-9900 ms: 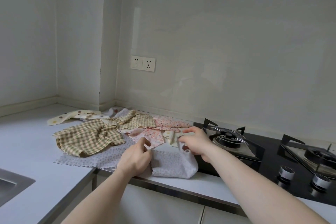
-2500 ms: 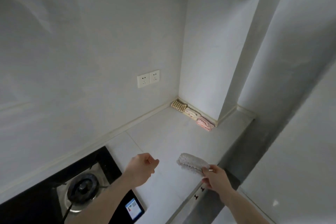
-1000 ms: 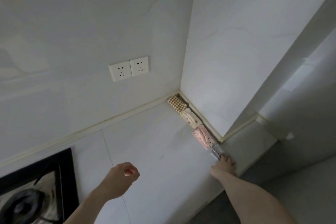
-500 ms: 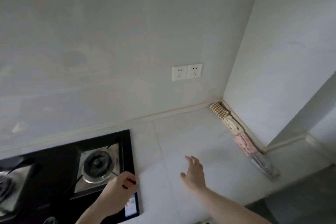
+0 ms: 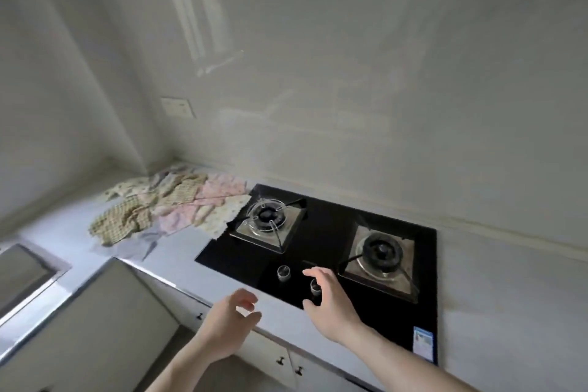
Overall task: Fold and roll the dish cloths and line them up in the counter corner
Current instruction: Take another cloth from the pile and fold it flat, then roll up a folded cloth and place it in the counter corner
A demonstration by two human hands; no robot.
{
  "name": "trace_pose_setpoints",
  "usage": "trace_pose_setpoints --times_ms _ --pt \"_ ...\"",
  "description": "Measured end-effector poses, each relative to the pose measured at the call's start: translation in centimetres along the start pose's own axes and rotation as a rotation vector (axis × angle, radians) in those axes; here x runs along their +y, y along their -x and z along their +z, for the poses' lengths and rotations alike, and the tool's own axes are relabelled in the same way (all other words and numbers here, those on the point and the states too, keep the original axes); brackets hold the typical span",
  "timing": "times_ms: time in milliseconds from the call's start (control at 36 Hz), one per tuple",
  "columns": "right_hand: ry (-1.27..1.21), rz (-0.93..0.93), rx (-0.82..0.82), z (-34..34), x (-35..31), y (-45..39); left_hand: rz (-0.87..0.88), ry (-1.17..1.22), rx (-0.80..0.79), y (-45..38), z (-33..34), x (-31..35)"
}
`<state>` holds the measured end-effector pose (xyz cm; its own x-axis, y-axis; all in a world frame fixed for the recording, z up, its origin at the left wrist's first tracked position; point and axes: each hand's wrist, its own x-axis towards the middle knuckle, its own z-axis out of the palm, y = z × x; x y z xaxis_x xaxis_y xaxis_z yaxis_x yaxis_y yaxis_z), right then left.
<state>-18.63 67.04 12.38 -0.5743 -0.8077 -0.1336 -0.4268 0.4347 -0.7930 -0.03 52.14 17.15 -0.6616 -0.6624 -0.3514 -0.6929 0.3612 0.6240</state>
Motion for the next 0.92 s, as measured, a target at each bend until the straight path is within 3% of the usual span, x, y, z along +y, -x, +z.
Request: trace_pose_setpoints --times_ms 222,611,917 --pt "0.032 -0.115 -0.197 6.3 -7.3 -6.9 -0.104 0.121 0.194 0.1 -6.8 -8.4" --pt "0.052 -0.213 -0.429 18.6 -17.9 -20.2 -0.283 0.181 0.370 -4.4 -18.3 -18.7" --pt "0.069 -0.185 -0.473 23.4 -20.6 -26.5 -0.296 0.104 0.284 -11.4 -23.1 -24.0"
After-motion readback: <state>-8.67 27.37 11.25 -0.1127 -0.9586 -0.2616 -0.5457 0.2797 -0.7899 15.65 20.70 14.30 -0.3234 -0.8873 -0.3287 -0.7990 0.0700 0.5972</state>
